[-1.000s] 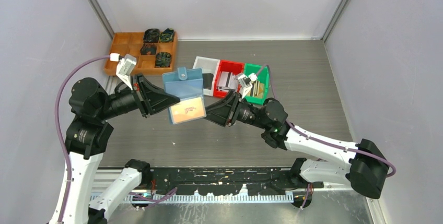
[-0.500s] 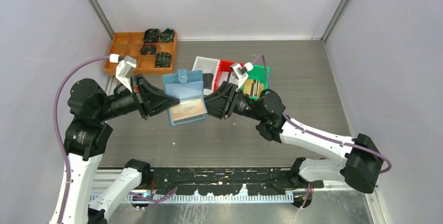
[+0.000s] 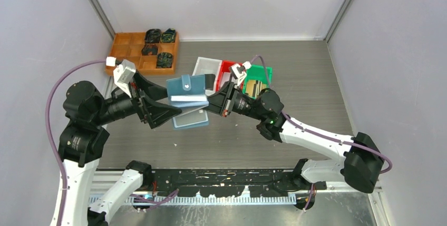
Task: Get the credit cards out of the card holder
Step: Remove the credit card from the card holder.
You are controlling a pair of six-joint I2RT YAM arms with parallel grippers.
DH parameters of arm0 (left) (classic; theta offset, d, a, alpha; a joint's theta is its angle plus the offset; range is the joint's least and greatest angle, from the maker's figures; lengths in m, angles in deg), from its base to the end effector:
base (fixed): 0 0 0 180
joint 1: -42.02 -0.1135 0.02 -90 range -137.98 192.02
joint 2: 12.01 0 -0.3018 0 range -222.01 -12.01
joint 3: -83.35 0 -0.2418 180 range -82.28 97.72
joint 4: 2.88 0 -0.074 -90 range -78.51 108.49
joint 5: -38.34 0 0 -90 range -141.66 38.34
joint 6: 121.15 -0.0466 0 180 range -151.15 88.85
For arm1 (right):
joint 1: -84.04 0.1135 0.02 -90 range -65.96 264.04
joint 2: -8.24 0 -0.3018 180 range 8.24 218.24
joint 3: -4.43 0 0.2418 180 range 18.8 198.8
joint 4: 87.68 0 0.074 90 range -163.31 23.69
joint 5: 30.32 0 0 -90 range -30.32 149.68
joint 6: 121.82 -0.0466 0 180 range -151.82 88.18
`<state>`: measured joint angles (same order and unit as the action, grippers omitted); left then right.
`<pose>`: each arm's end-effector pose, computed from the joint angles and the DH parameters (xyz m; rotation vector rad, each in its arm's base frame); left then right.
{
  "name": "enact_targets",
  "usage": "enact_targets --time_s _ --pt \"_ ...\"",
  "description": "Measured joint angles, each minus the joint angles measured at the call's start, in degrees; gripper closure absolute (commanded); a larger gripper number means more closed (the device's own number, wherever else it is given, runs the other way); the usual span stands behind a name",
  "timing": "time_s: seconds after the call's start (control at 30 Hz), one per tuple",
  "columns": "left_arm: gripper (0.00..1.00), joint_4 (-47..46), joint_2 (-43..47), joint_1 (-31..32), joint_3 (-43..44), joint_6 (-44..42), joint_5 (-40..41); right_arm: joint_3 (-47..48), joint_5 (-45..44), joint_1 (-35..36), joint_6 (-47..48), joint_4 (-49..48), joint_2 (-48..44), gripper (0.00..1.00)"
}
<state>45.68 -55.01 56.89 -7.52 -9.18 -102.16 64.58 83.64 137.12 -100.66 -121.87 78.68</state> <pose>0.0588 -0.0528 0.4892 0.6156 1.6228 -1.1867 0.1431 0.2220 0.4019 -0.2635 1.4668 2.0497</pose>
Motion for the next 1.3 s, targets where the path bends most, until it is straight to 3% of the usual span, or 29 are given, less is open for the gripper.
enact_targets --time_s 0.3,0.7,0.9,1.3 --pt "0.19 4.3 1.6 0.0 2.4 -11.5 -1.3 1.1 -3.1 -0.7 0.2 13.0 -4.9 0.99" --pt "0.18 8.1 8.5 0.0 -8.6 -35.9 4.8 20.2 -12.2 0.9 11.2 58.3 -4.9 0.99" --pt "0.02 1.2 14.6 0.0 -20.5 -35.9 8.5 28.4 -18.0 6.1 18.6 73.5 -1.3 0.99" --pt "0.0 -2.8 19.4 0.0 -27.1 -33.5 12.2 42.9 -29.6 12.8 26.5 87.6 8.5 0.99"
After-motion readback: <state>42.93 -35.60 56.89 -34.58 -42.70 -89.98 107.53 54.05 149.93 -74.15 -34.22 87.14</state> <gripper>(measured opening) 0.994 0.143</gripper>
